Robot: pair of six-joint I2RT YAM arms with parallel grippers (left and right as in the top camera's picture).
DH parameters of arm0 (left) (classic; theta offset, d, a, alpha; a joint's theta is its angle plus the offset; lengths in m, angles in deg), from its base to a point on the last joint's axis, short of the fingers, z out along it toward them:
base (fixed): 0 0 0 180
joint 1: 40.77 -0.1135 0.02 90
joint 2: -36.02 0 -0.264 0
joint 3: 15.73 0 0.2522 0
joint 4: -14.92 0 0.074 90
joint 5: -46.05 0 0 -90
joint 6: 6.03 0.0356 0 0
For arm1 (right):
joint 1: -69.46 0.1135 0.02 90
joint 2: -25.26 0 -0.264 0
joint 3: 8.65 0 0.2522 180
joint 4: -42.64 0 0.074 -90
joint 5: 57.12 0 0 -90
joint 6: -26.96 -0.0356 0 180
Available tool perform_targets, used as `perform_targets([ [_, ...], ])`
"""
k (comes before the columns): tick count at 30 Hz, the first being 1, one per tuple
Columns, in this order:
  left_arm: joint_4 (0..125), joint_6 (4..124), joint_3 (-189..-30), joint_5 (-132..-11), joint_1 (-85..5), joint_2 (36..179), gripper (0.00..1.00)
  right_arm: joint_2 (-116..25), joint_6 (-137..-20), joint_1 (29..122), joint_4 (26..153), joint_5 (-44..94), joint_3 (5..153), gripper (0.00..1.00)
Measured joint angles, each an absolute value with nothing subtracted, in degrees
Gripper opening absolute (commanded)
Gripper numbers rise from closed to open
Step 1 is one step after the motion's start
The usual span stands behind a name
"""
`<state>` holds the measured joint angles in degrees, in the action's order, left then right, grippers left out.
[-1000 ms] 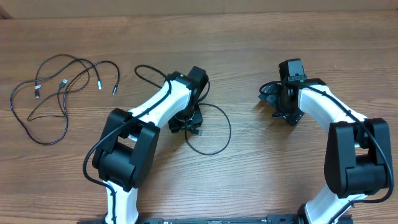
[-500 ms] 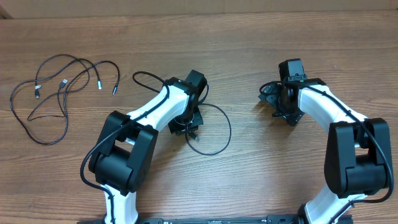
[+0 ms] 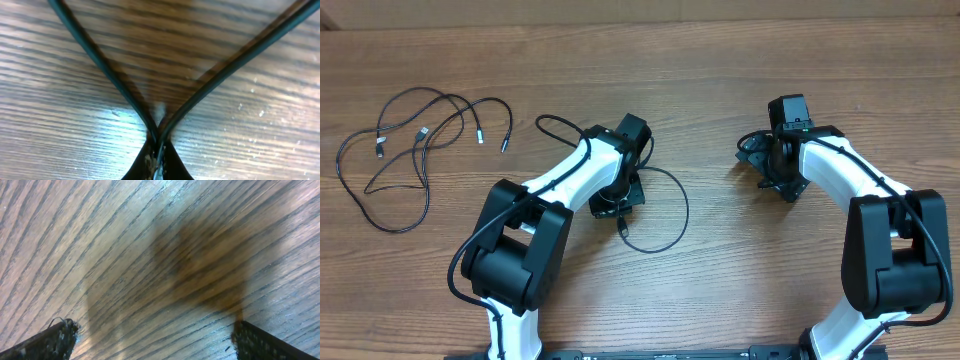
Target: Untangle cables
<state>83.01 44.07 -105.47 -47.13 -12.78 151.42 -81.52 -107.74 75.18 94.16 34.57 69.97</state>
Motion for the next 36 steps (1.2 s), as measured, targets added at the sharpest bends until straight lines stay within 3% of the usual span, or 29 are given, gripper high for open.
perform_targets([
  [10,82.7,50.6,-104.0,-49.8,-13.1,148.2,0.04,-81.5,-107.7,75.2,94.2,34.6,70.0,1.00],
  [23,80.7,53.1,-103.7,-51.9,-13.1,126.7,0.04,-81.5,-107.7,75.2,94.1,34.6,70.0,1.00],
  [36,79.8,55.9,-103.7,-51.9,-13.1,121.3,0.04,-81.5,-107.8,75.2,94.1,34.6,70.0,1.00],
])
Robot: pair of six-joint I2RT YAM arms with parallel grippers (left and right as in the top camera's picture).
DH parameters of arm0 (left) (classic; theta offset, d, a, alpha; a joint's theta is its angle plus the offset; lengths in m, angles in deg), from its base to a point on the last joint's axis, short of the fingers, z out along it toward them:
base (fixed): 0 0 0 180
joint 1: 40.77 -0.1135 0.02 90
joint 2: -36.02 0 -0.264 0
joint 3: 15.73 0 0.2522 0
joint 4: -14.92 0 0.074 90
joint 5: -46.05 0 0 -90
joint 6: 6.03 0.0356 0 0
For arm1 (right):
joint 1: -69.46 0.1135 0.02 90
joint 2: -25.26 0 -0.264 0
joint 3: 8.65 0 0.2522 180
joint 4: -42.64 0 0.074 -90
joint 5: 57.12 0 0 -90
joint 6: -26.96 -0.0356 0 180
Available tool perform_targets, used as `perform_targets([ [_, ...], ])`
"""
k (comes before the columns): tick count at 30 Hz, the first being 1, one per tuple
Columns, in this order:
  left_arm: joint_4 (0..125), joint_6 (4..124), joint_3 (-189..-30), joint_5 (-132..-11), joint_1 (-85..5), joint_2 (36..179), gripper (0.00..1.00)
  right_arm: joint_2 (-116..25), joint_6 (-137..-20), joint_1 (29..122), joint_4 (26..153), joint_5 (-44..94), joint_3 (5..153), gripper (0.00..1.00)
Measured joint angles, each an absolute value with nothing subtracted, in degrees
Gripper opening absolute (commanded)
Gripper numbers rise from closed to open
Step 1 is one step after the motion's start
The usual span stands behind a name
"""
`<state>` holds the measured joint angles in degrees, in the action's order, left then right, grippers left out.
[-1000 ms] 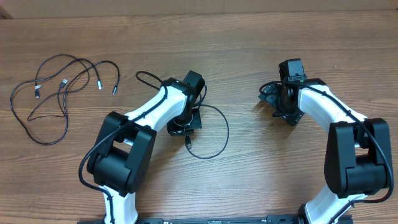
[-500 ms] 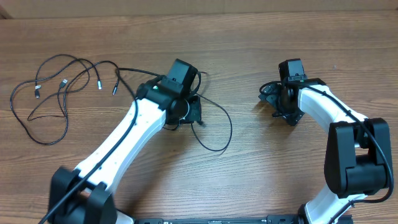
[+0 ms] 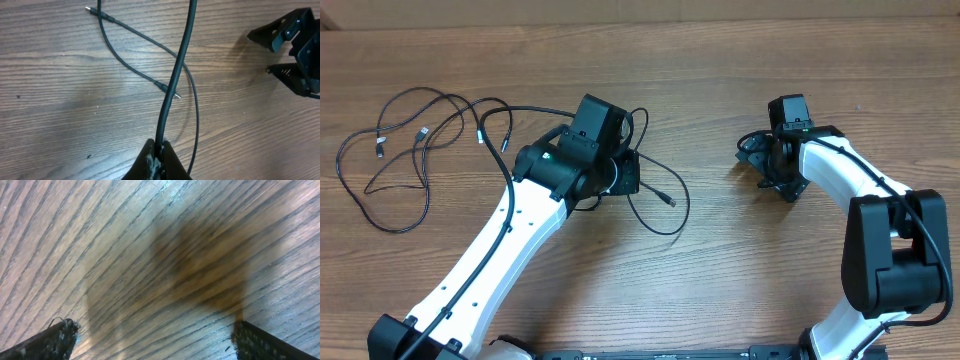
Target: Untangle cables
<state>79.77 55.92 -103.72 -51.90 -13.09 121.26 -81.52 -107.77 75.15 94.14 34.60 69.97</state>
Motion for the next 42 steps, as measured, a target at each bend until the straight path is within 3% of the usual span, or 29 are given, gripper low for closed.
perform_targets([
  [14,79.6,55.9,-103.7,-47.3,-13.1,129.2,0.05,-81.5,-107.8,75.2,94.1,34.6,70.0,1.00],
  [24,79.9,55.9,-103.7,-47.1,-13.1,132.8,0.29,-81.5,-107.7,75.2,94.1,34.6,70.0,1.00],
  [31,79.8,54.3,-103.7,-47.1,-13.1,132.8,0.34,-81.5,-107.8,75.2,94.1,34.6,70.0,1.00],
  [42,74.2,49.6,-103.7,-47.1,-11.9,132.8,0.50,-81.5,-107.8,75.2,94.1,34.6,70.0,1.00],
])
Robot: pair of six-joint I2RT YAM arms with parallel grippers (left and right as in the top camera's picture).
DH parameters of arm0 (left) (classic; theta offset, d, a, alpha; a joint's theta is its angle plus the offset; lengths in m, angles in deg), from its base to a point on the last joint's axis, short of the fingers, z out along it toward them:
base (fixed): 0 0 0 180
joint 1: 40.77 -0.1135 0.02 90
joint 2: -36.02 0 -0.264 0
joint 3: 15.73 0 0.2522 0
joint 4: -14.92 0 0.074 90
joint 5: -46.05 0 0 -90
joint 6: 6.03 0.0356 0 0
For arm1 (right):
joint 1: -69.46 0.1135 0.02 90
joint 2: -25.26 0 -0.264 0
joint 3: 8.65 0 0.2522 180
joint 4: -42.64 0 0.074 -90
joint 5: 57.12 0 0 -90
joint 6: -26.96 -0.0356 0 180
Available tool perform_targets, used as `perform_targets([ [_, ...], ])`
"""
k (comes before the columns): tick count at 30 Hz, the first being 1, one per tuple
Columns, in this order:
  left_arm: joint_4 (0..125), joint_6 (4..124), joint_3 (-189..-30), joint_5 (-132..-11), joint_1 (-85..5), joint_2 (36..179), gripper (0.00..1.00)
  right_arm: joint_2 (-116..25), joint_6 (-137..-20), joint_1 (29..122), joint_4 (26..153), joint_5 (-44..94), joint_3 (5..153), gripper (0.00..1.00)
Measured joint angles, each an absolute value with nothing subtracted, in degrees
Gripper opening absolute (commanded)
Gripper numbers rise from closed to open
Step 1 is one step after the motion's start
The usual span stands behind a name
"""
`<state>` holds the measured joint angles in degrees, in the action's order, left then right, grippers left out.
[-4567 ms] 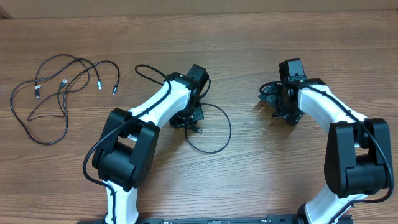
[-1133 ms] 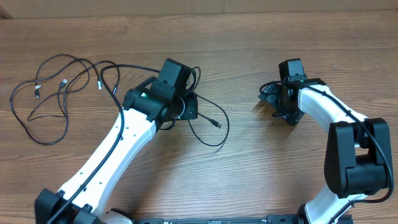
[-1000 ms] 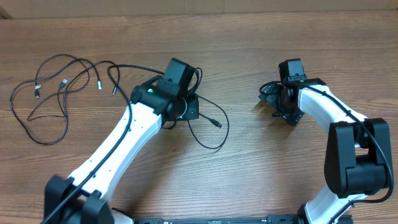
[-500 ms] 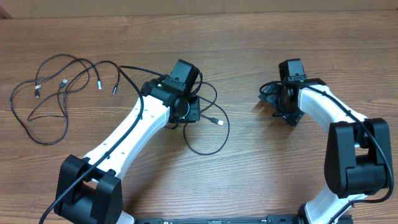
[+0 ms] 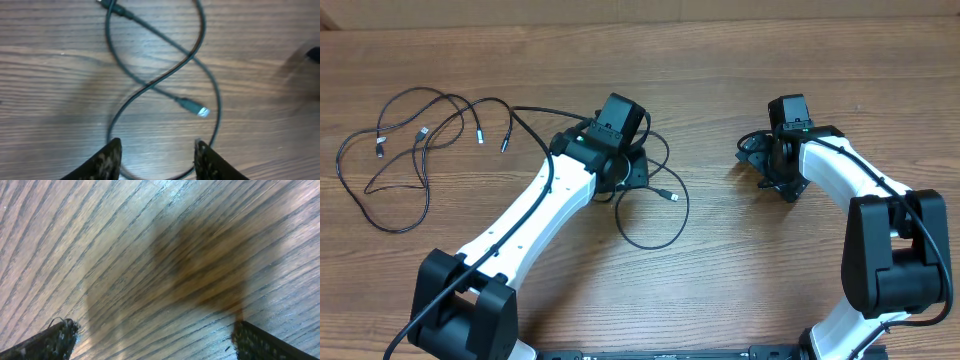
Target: Untangle cables
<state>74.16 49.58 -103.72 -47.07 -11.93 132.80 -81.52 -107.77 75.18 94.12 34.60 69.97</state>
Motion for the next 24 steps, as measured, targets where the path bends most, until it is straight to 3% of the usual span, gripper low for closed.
perform_targets([
  [4,70.6,48.8,-103.7,-47.1,-11.1,133.3,0.54,-81.5,-107.8,75.2,94.1,34.6,70.0,1.00],
  [8,65.7,48.2,-103.7,-47.1,-9.8,135.7,0.48,-81.5,-107.7,75.2,94.1,34.6,70.0,1.00],
  [10,62.2,47.7,-103.7,-47.1,-8.8,137.6,0.36,-81.5,-107.7,75.2,94.1,34.6,70.0,1.00],
  [13,57.3,47.6,-103.7,-47.1,-7.4,140.6,0.04,-81.5,-107.8,75.2,94.2,34.6,70.0,1.00],
  [24,40.1,47.7,-103.7,-47.1,-5.2,151.0,0.04,-81.5,-107.7,75.2,94.1,34.6,70.0,1.00],
])
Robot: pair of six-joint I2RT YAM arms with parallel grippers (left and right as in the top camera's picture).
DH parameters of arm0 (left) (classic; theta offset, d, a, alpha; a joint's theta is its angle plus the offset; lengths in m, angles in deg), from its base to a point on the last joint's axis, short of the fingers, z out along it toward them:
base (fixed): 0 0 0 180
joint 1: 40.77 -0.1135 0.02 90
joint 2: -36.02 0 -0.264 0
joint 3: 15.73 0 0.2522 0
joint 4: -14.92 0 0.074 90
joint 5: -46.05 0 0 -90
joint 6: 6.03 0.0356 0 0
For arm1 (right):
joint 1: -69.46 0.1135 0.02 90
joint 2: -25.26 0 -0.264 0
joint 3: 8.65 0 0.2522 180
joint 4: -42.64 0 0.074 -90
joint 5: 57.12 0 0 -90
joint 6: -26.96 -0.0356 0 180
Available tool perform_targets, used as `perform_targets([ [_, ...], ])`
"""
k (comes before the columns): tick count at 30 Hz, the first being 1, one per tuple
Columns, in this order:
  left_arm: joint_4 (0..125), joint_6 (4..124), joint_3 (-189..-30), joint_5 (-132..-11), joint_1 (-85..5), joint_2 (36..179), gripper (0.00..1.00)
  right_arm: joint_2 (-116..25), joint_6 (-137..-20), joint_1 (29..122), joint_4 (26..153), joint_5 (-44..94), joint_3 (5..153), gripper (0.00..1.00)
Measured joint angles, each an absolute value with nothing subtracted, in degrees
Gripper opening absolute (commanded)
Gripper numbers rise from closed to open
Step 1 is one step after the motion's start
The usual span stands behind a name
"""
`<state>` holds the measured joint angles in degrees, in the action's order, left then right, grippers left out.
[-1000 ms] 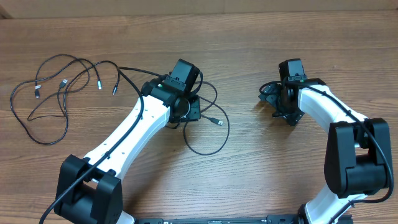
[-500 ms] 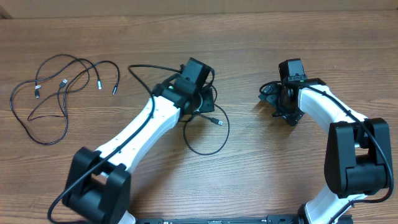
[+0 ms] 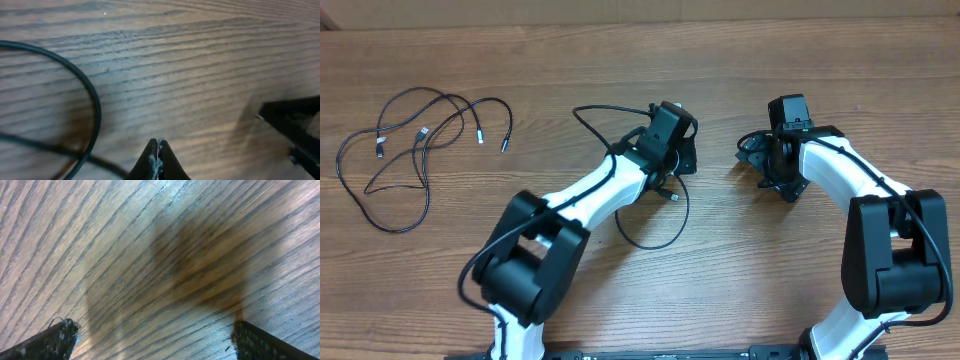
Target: Untangle cables
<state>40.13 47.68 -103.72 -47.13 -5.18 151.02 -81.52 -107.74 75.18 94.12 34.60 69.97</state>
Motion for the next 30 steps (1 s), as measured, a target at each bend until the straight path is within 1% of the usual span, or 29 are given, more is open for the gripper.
perform_targets([
  [4,39.1,47.7,-103.7,-47.5,-5.1,154.2,0.04,-81.5,-107.7,75.2,94.2,34.6,70.0,1.00],
  [10,41.9,47.7,-104.0,-48.9,-5.1,155.7,0.04,-81.5,-107.8,75.2,94.1,34.6,70.0,1.00],
  [20,57.7,47.7,-105.9,-54.7,-5.1,154.2,0.04,-81.5,-107.7,75.2,94.1,34.6,70.0,1.00],
  [30,70.1,47.7,-106.7,-57.2,-5.9,153.4,0.04,-81.5,-107.7,75.2,94.1,34.6,70.0,1.00],
])
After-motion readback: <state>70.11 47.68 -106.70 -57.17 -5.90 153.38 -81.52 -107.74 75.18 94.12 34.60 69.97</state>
